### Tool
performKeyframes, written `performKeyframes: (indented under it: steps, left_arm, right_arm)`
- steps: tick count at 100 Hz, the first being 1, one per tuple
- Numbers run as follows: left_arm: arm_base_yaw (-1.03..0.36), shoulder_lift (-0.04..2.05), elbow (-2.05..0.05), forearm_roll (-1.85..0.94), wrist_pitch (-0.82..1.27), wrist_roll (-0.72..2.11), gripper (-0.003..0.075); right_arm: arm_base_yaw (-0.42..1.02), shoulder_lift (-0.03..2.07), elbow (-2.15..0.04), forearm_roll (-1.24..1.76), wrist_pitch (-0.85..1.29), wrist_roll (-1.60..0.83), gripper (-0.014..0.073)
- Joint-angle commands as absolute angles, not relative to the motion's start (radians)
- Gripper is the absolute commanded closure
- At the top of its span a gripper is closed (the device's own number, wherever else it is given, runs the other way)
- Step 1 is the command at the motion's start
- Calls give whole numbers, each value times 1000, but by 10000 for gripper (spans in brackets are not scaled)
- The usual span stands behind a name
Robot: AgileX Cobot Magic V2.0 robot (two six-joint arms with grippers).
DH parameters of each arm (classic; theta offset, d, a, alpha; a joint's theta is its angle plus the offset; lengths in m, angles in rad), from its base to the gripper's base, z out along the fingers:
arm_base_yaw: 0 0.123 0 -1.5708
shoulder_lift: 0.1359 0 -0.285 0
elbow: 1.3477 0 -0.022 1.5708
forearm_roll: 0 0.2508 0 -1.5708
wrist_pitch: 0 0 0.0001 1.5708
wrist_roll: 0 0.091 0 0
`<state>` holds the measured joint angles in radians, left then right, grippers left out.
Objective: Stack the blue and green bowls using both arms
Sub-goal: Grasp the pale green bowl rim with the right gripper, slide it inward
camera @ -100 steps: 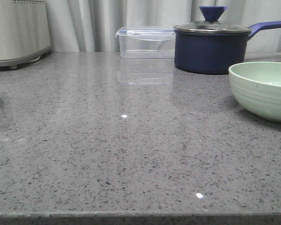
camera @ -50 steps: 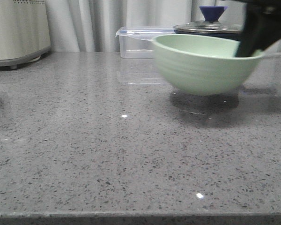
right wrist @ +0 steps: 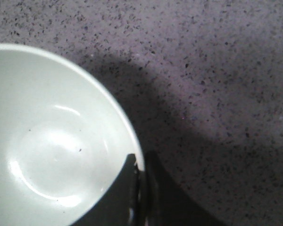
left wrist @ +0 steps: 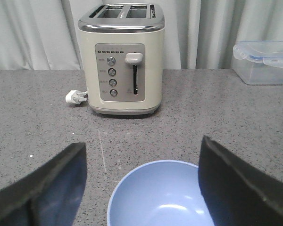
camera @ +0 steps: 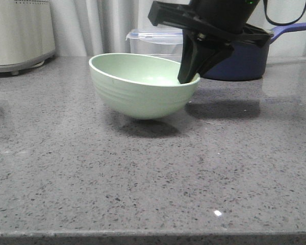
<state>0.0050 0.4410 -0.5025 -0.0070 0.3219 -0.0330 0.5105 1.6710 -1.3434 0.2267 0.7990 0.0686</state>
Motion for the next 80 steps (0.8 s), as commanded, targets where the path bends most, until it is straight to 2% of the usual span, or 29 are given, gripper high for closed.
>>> performKeyframes:
  steps: [1,15,23,53,80]
  left_arm:
    - [9,454,-537,-15,251,-34,230]
    - [9,454,-537,-15,251,-34,230]
    - [9,454,-537,-15,251,-34,230]
    - [9,454,-537,-15,251,-34,230]
    - [9,454,-537,-15,251,-34,230]
  right_arm:
    - [511,1641,-1387,245,768,61,601]
    - [511,1642,-1389,246,764,61,421]
    - [511,1641,-1389,246,759,61,377]
    - [511,1558,-1377,222,762,61,388]
    - [511,1397,-1254,204,754,61,594]
